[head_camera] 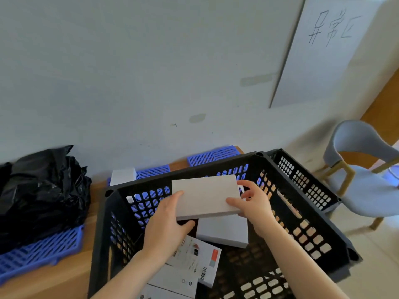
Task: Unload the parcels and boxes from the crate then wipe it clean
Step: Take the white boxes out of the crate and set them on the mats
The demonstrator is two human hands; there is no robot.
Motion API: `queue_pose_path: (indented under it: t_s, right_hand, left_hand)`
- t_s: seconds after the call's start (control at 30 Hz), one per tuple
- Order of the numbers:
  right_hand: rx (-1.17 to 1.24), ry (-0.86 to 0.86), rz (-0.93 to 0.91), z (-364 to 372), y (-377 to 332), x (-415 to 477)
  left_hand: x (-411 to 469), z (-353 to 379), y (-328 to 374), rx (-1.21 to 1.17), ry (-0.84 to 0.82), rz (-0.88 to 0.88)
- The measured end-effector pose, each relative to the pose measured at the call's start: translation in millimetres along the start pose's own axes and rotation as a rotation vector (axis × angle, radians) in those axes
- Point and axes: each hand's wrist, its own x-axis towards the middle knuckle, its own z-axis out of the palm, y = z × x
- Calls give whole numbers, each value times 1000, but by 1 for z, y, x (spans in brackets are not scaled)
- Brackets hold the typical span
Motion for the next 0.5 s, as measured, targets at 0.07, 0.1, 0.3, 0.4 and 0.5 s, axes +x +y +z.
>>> queue_pose_path:
  t_s: [0.07,0.1,0.3,0.4,0.5]
  right_hand:
    - [147,15,-39,-11,-13,-8]
    - [223,16,-67,-15,-21,-13]
    - [384,-90,-201,-18,-74,-36]
    - [388,-219,-207,-2,-98,-44]
    - [472,-232,-212,26,-119,-46]
  left_hand:
    - [7,-14,10,-32,53,66]
    - [12,-21,15,-50,70,89]
    - [43,-63,29,-207,129,175]
    - [58,-85,23,-246,161,223]
    - [66,-108,12,-335,183,179]
